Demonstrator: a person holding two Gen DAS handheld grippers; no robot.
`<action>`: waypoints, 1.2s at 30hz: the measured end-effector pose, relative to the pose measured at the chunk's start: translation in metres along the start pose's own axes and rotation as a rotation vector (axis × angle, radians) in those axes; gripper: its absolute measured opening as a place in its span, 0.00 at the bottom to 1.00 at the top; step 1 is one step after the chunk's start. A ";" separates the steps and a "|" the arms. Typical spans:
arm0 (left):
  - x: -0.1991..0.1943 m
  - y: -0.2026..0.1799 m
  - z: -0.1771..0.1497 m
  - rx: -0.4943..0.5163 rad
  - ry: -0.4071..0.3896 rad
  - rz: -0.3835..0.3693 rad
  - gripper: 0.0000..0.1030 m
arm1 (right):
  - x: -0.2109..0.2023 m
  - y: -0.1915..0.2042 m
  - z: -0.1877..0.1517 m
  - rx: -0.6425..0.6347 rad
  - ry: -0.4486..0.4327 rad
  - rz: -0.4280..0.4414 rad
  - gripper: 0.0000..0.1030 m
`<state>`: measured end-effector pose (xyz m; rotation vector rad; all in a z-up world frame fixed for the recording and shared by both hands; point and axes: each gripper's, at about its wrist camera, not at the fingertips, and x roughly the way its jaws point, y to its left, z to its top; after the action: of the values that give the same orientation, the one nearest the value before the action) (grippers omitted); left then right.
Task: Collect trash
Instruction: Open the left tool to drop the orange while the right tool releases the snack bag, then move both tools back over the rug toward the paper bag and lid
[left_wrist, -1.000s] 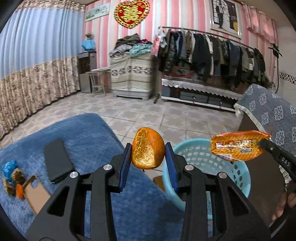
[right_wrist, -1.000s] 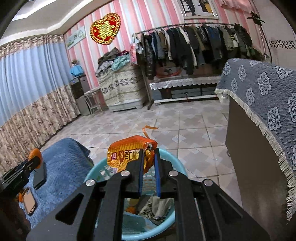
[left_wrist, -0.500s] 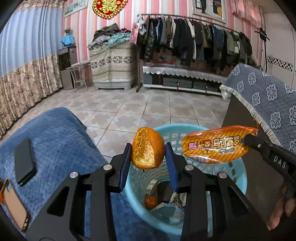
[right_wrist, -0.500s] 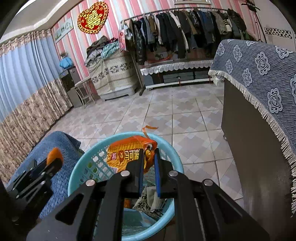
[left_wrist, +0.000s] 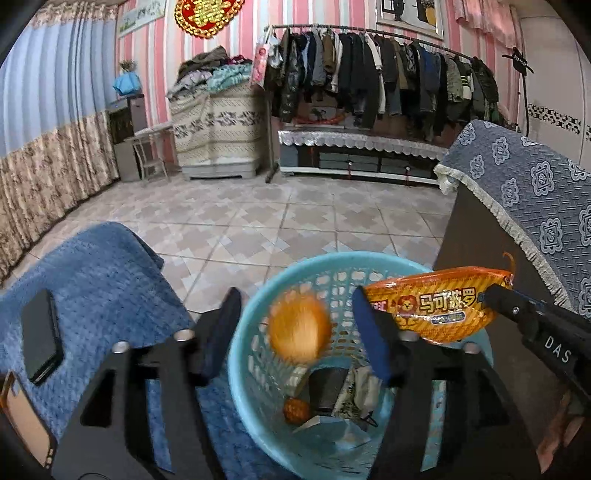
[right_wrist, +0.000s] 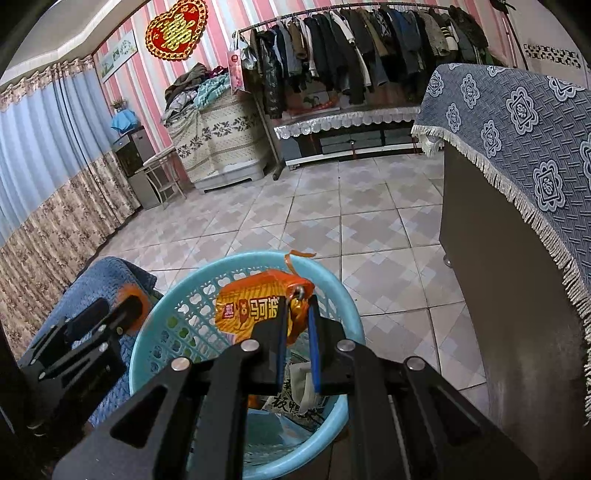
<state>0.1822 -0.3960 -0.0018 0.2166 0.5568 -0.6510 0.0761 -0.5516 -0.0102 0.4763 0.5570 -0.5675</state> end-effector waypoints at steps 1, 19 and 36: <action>-0.003 0.001 0.000 0.006 -0.006 0.008 0.64 | 0.000 0.000 0.000 -0.002 -0.001 0.000 0.10; -0.053 0.081 -0.002 -0.115 -0.060 0.170 0.87 | 0.005 0.027 0.007 -0.081 0.002 -0.013 0.14; -0.107 0.136 -0.020 -0.215 -0.089 0.262 0.89 | -0.005 0.057 0.000 -0.192 -0.053 -0.018 0.93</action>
<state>0.1889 -0.2277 0.0430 0.0559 0.4980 -0.3417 0.1076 -0.5072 0.0084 0.2742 0.5591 -0.5366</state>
